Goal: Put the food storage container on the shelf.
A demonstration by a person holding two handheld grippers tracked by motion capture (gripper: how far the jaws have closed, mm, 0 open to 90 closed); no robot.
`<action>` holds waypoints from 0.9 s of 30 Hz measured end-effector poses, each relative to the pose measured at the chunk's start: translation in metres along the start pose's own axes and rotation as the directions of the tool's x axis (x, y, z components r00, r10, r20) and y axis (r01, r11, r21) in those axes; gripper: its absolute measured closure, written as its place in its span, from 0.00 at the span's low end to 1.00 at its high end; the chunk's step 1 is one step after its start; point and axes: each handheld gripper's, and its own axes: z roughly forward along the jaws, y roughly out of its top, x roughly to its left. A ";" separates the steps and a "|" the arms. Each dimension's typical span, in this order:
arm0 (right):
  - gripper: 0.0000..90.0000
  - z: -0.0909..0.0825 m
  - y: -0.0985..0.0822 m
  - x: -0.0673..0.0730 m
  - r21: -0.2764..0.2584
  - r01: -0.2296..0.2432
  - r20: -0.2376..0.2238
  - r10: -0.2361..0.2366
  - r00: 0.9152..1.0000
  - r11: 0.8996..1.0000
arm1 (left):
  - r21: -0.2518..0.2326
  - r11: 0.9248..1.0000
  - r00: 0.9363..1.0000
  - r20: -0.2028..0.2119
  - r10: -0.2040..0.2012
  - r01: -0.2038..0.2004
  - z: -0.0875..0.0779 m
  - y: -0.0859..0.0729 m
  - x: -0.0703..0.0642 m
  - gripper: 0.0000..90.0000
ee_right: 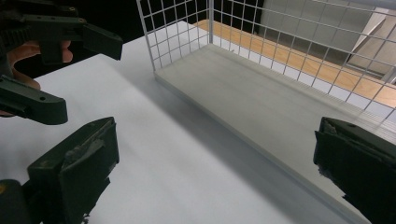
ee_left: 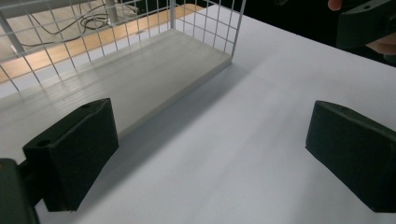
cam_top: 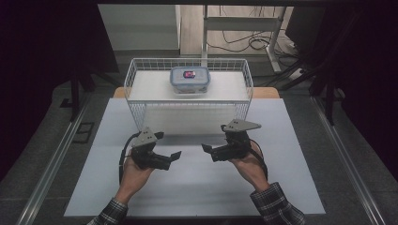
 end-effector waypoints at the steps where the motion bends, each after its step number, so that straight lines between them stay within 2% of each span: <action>1: 0.00 -0.001 -0.001 0.001 0.002 0.001 0.000 -0.001 1.000 1.000 | 0.003 1.000 1.000 -0.004 0.004 -0.004 0.000 -0.001 -0.001 0.02; 13: 0.00 -0.001 -0.021 0.011 0.039 0.019 0.008 -0.019 1.000 0.999 | 0.052 0.998 0.999 -0.024 0.027 -0.026 0.001 -0.018 -0.013 0.01; 20: 0.00 -0.002 -0.033 0.017 0.059 0.033 0.011 -0.034 0.999 0.998 | 0.058 0.998 0.999 -0.031 0.027 -0.026 0.000 -0.024 -0.019 0.00; 27: 0.00 -0.006 -0.042 0.021 0.074 0.022 0.006 -0.022 1.000 0.997 | 0.078 0.996 0.998 -0.047 0.048 -0.044 -0.002 -0.033 -0.026 0.00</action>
